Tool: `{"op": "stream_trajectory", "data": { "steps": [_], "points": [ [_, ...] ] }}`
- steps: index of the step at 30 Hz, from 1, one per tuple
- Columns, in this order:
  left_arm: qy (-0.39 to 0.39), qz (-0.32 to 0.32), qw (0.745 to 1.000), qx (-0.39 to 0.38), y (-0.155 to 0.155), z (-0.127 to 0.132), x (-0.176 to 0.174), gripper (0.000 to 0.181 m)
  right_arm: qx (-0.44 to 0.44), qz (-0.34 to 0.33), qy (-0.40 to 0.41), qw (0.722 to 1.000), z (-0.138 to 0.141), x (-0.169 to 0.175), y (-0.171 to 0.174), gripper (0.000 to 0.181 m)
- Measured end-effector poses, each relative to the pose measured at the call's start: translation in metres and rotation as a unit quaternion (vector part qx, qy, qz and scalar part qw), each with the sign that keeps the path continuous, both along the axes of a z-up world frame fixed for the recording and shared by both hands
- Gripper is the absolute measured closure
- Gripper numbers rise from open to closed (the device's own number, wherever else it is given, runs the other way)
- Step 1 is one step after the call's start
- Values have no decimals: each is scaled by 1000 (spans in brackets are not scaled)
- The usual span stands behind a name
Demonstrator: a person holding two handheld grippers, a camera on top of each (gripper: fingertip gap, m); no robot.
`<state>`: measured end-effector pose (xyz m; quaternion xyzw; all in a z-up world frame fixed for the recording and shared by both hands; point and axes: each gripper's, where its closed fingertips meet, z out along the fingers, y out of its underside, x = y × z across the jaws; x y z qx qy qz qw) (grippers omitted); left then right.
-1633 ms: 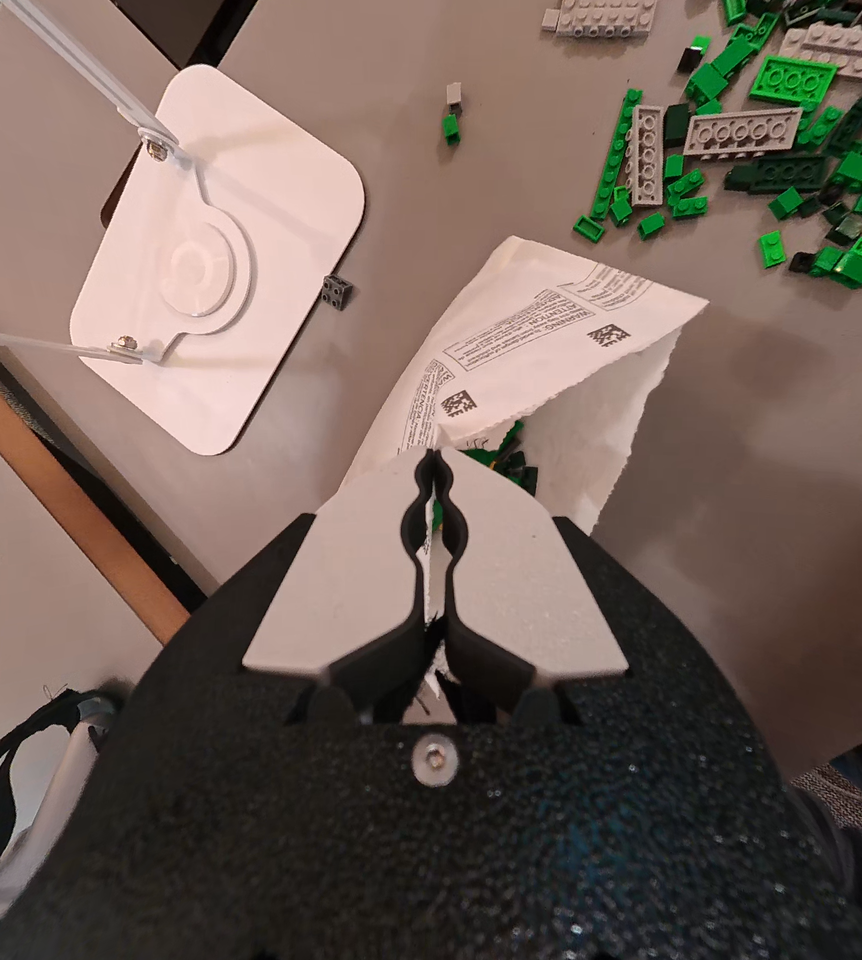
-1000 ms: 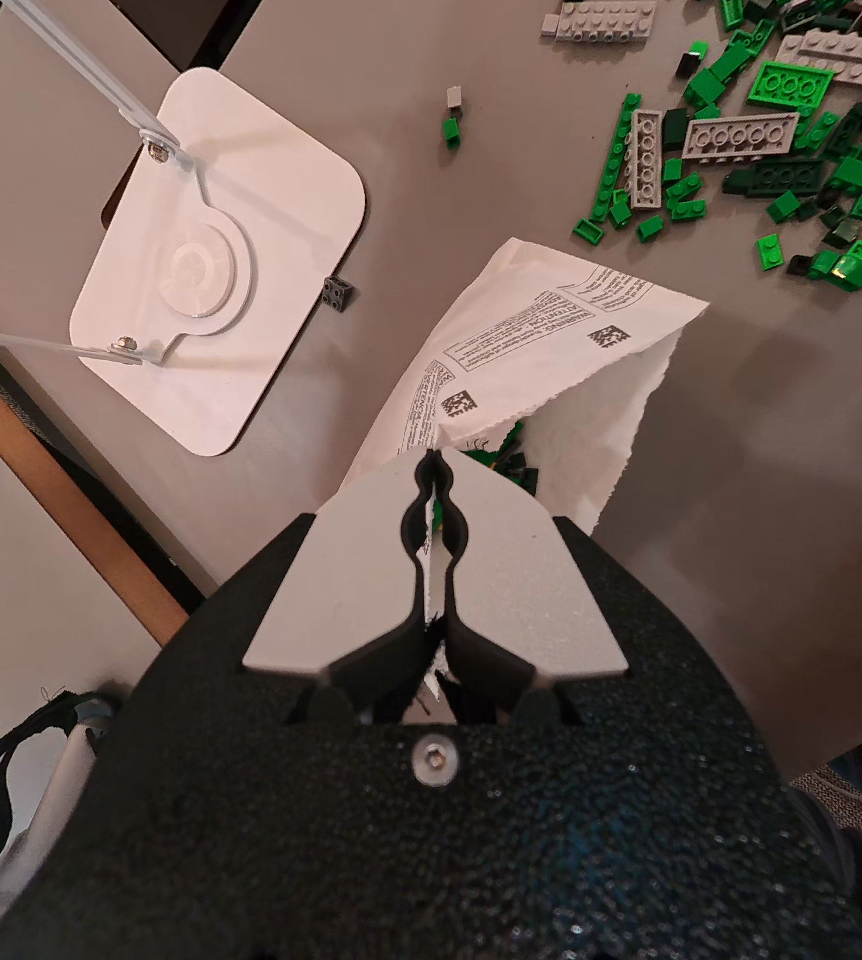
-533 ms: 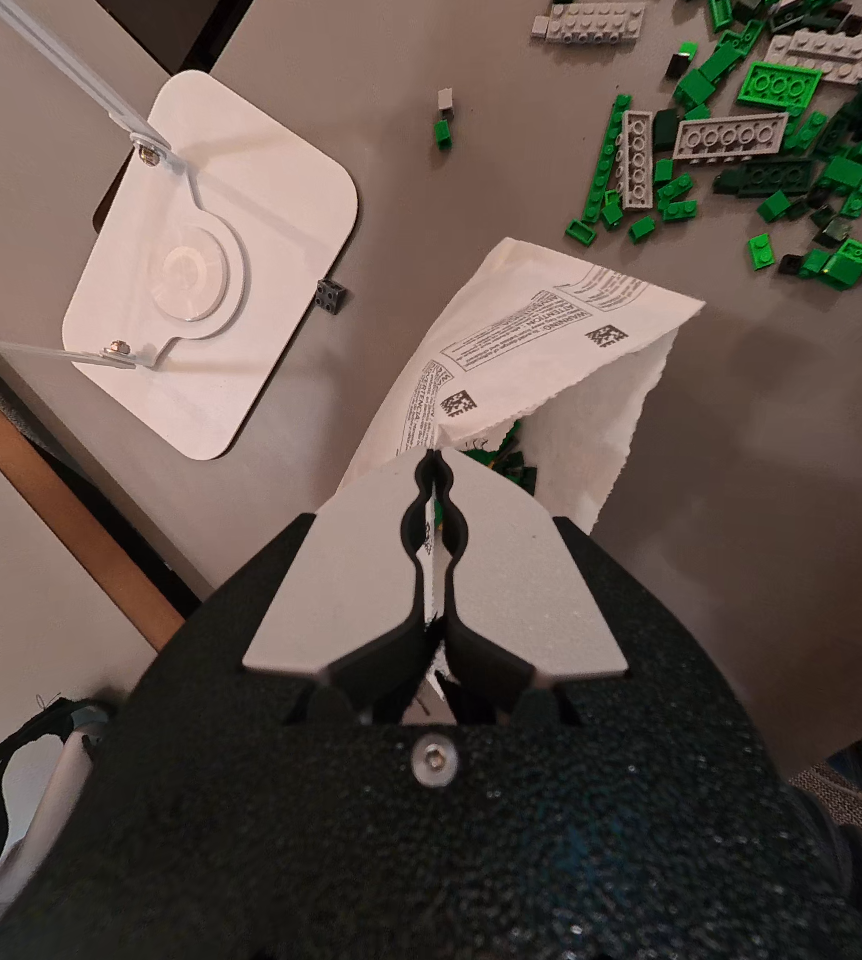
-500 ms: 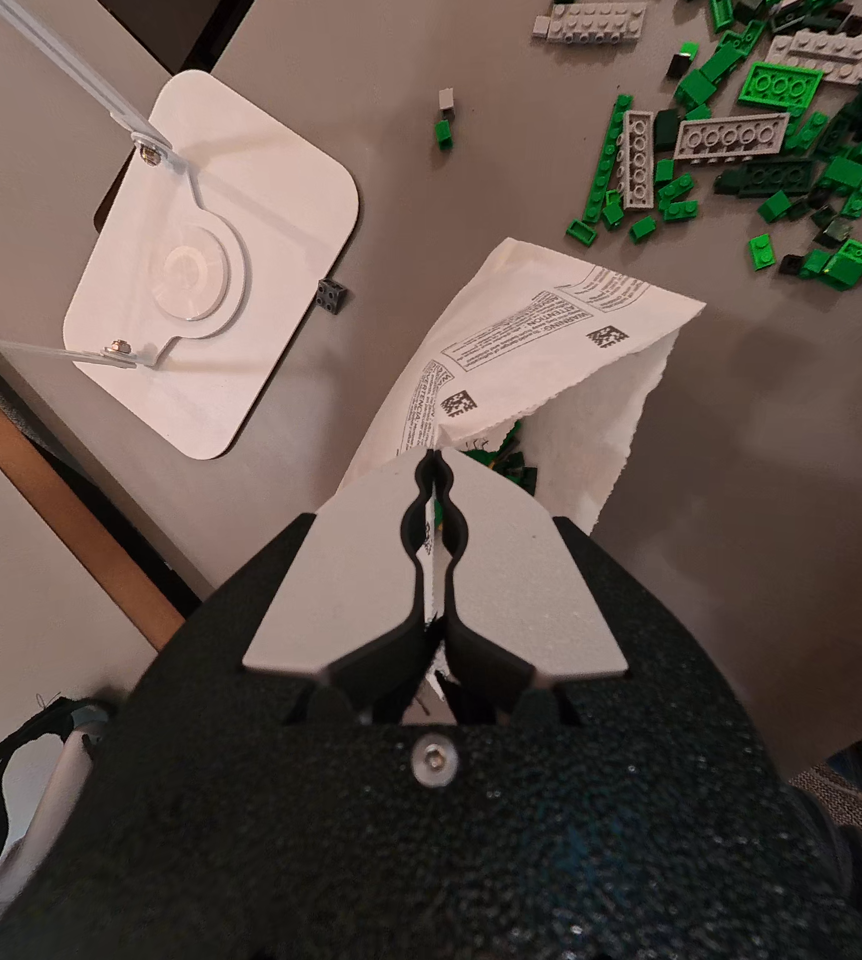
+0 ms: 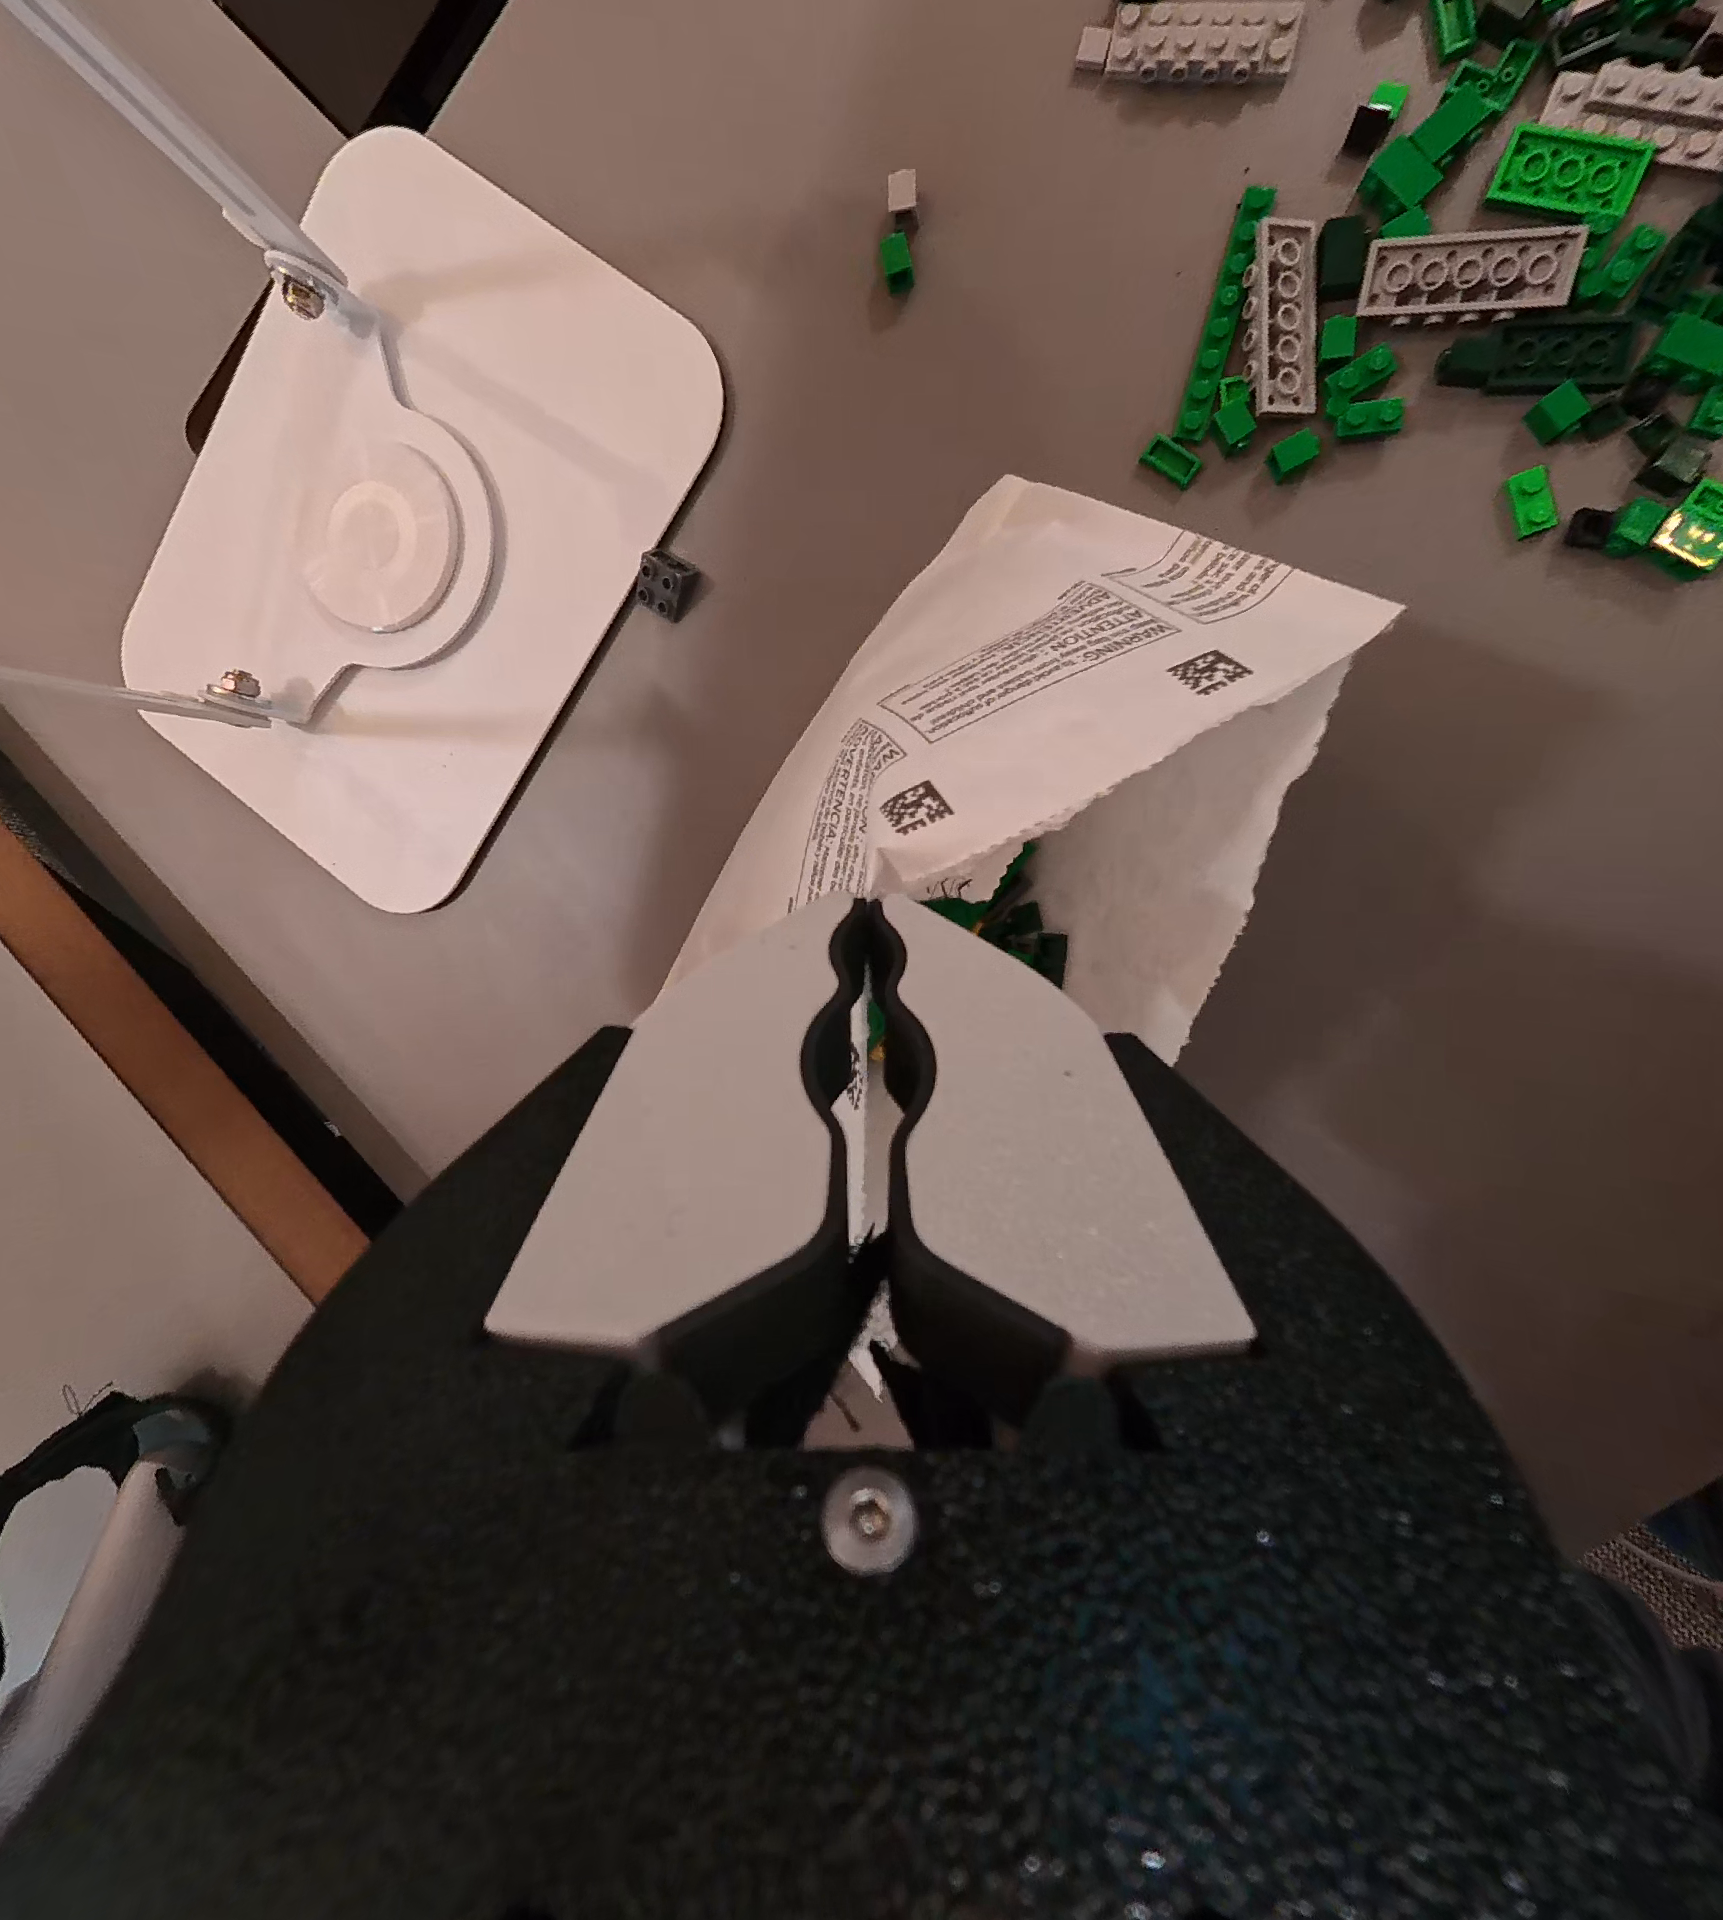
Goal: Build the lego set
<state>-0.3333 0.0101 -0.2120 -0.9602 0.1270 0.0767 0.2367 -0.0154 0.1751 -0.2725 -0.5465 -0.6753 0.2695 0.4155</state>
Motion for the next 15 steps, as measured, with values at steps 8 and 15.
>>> {"op": "stream_trajectory", "data": {
  "steps": [8, 15],
  "points": [
    [0, -6, 1000, -4, 2, -2, 3, 181, -99, 90, -20, 991, -11, -67, -72, 169],
    [1, -13, 1000, -7, 2, -2, 6, 181, -15, 83, -159, 984, -47, -78, -80, 171]
  ]
}}
